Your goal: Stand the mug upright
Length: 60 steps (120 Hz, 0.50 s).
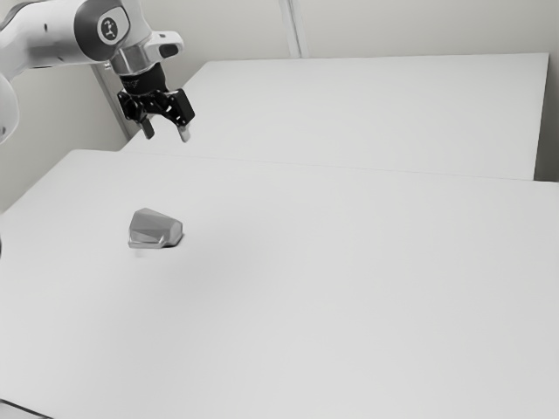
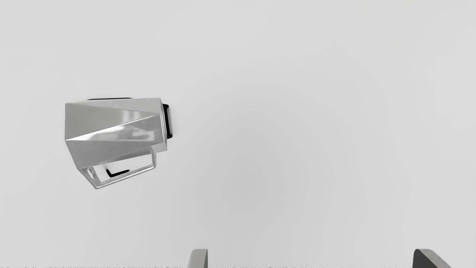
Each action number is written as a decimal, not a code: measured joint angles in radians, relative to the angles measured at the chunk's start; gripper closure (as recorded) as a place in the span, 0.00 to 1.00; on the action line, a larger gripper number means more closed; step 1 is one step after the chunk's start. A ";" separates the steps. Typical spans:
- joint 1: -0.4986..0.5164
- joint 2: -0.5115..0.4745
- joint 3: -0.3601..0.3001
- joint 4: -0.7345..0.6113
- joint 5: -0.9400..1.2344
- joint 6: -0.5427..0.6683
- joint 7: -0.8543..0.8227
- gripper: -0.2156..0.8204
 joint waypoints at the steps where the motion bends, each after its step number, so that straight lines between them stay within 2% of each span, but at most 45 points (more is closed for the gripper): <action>1: 0.000 0.000 0.000 0.000 0.000 0.000 -0.001 0.21; 48: 0.006 -0.013 0.007 -0.043 -0.016 -0.008 -0.017 0.21; 60: 0.013 -0.022 0.091 -0.057 -0.106 -0.019 0.010 0.21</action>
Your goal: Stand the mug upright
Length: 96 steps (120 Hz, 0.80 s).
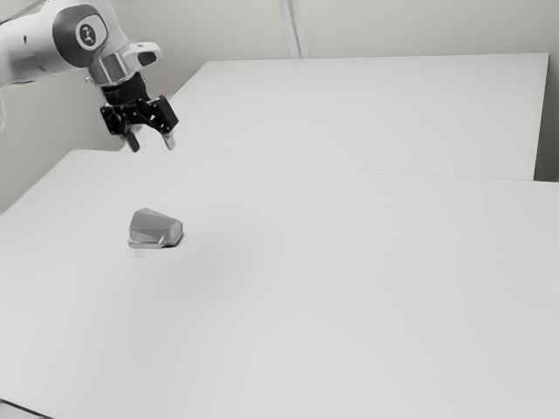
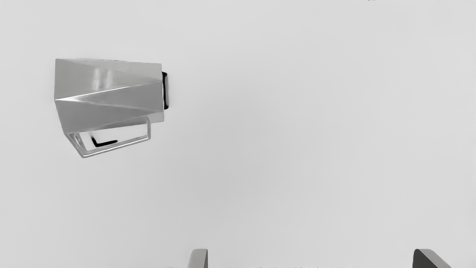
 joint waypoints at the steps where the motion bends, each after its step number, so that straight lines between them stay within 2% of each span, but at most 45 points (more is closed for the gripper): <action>1: 0.003 -0.001 0.007 -0.001 -0.009 -0.002 0.003 0.21; 23: 0.051 0.009 0.150 -0.009 -0.202 -0.041 0.095 0.21; 33: 0.094 0.050 0.205 -0.007 -0.288 -0.060 0.152 0.21; 61: 0.271 0.249 0.219 0.045 -0.489 -0.121 0.339 0.21; 80: 0.315 0.393 0.219 0.125 -0.601 -0.140 0.453 0.21; 96: 0.332 0.459 0.219 0.137 -0.667 -0.143 0.531 0.21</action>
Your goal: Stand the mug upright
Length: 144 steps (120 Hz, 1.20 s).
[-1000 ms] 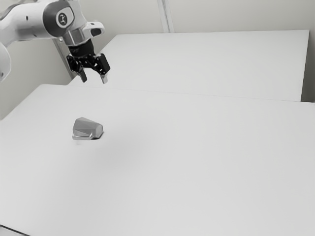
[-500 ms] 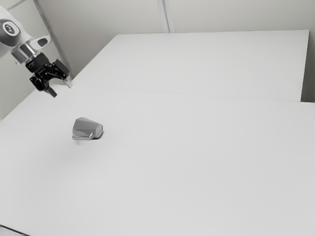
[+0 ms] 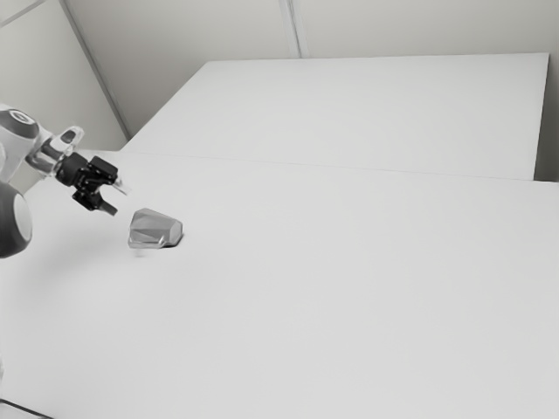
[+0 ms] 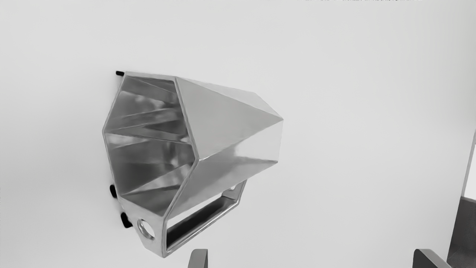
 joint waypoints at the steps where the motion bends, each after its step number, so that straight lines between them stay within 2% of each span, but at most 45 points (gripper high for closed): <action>1: 0.001 0.004 0.000 0.004 -0.004 0.000 0.005 0.21; 20: 0.016 0.064 0.000 0.049 -0.050 0.019 0.090 0.21; 58: 0.022 0.133 0.001 0.034 -0.146 0.063 0.207 0.21; 88: 0.022 0.137 -0.011 -0.050 -0.277 -0.021 0.261 0.21; 105: 0.025 0.137 -0.011 -0.058 -0.306 -0.059 0.281 0.58; 113: 0.025 0.137 -0.011 -0.058 -0.312 -0.070 0.287 0.71; 128: 0.025 0.134 -0.011 -0.058 -0.317 -0.082 0.298 0.84; 144: 0.025 0.126 -0.011 -0.058 -0.320 -0.088 0.308 0.91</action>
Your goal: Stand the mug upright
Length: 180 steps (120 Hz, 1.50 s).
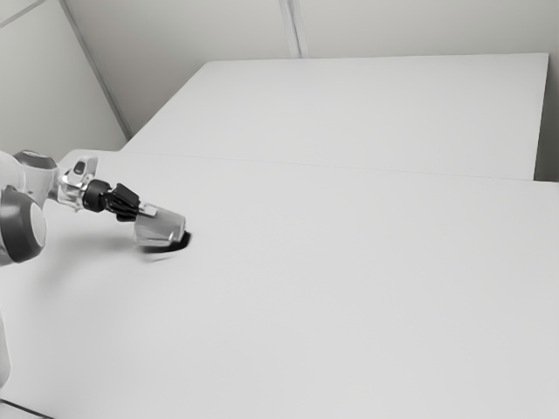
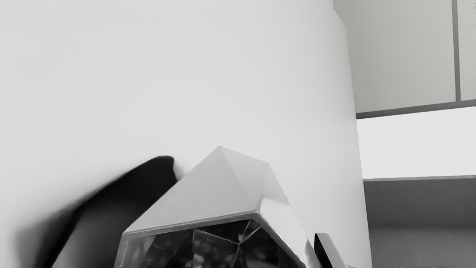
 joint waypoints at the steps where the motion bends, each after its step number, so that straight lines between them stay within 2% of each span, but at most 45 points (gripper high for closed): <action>1: 0.000 -0.001 0.000 0.000 0.000 0.000 0.001 0.91; 22: -0.022 -0.072 0.001 -0.027 0.023 0.006 0.003 0.94; 40: -0.116 -0.201 -0.006 -0.093 0.185 0.069 -0.033 0.95; 55: -0.183 -0.302 -0.042 -0.183 0.350 0.174 -0.086 0.95; 98: -0.274 -0.532 -0.176 -0.443 0.803 0.501 -0.304 0.96; 127: -0.323 -0.608 -0.198 -0.600 0.941 0.700 -0.451 0.96; 171: -0.352 -0.611 -0.223 -0.715 1.039 0.856 -0.637 0.96; 175: -0.352 -0.610 -0.223 -0.722 1.041 0.863 -0.650 0.94; 180: -0.351 -0.609 -0.224 -0.729 1.040 0.871 -0.663 0.85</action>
